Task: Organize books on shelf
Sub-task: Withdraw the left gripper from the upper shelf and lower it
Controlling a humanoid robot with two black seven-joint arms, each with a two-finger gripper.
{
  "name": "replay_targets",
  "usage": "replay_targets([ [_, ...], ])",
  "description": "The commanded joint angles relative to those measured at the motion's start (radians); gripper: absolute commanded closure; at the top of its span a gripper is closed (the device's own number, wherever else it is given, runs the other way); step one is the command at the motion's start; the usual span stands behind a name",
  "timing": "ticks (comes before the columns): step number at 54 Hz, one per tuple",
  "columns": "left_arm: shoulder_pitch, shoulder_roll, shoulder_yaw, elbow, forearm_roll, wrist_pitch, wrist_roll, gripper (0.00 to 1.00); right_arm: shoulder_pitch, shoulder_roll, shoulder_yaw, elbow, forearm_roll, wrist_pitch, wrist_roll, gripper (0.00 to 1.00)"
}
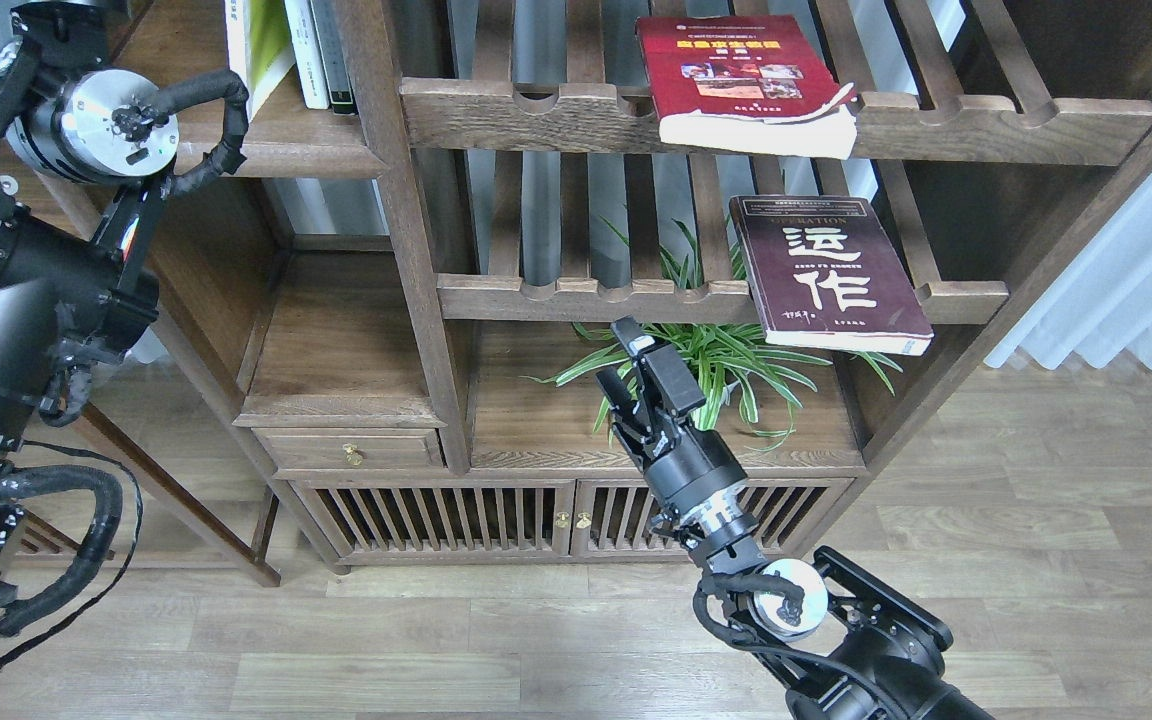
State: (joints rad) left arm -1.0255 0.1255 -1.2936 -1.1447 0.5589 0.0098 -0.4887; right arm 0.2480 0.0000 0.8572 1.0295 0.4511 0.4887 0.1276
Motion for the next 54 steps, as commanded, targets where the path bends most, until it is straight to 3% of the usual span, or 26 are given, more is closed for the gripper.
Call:
replay_targets([
  [1, 0.065, -0.003, -0.033, -0.079, -0.033, -0.005, 0.000, 0.01, 0.004, 0.000, 0.014, 0.003, 0.000, 0.000, -0.002, 0.01],
  [8, 0.094, -0.007, -0.049, -0.125, -0.060, -0.036, 0.000, 0.02, -0.003, 0.000, 0.025, 0.006, 0.000, 0.000, -0.002, 0.01],
  [9, 0.094, -0.012, -0.056, -0.127, -0.083, -0.119, 0.000, 0.02, -0.006, 0.000, 0.026, 0.012, 0.000, 0.000, -0.002, 0.01],
  [15, 0.096, -0.012, -0.062, -0.125, -0.123, -0.252, 0.000, 0.05, -0.007, 0.000, 0.026, 0.018, 0.000, 0.000, -0.002, 0.01],
  [20, 0.102, -0.001, -0.059, -0.129, -0.143, -0.315, 0.000, 0.05, -0.009, 0.000, 0.023, 0.020, 0.000, 0.000, -0.002, 0.01],
  [29, 0.111, -0.007, -0.050, -0.141, -0.175, -0.330, 0.000, 0.00, -0.007, 0.000, 0.025, 0.020, -0.002, 0.000, -0.003, 0.01],
  [42, 0.220, -0.062, -0.018, -0.234, -0.183, -0.355, 0.000, 0.00, -0.006, 0.000, 0.025, 0.020, -0.002, 0.000, -0.008, 0.01],
  [54, 0.271, -0.106, 0.046, -0.237, -0.183, -0.415, 0.000, 0.00, -0.006, 0.000, 0.028, 0.001, 0.000, 0.000, -0.008, 0.01],
])
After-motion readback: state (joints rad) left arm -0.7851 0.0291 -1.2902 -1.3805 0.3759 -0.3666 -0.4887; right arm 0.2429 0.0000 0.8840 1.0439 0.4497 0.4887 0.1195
